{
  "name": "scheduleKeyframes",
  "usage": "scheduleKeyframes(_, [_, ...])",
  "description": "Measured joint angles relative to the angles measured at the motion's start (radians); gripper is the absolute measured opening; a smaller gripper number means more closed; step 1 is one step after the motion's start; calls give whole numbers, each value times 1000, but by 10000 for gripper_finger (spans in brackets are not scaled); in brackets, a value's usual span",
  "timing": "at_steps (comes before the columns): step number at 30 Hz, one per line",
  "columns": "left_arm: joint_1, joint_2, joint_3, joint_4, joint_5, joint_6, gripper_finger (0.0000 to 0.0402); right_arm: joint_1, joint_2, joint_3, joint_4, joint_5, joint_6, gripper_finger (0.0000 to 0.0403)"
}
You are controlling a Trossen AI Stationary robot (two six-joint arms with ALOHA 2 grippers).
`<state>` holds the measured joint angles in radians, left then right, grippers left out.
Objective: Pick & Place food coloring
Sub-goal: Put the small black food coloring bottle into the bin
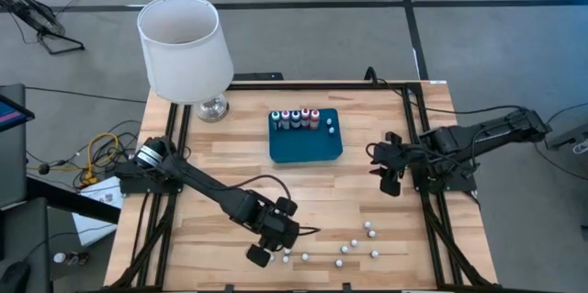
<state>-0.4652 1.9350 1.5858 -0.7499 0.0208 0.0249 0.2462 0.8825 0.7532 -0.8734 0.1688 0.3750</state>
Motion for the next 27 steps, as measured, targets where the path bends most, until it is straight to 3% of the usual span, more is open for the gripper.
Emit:
scheduleKeyframes(10, [10,71,-3,-4,-17,109,114,49,2,0,4,21,42,122])
scheduleKeyframes(19, [19,81,-3,-10,-8,62,114,55,3,0,4,21,47,122])
scheduleKeyframes(27, [20,92,-3,-22,20,-175,114,55,3,0,5,21,47,122])
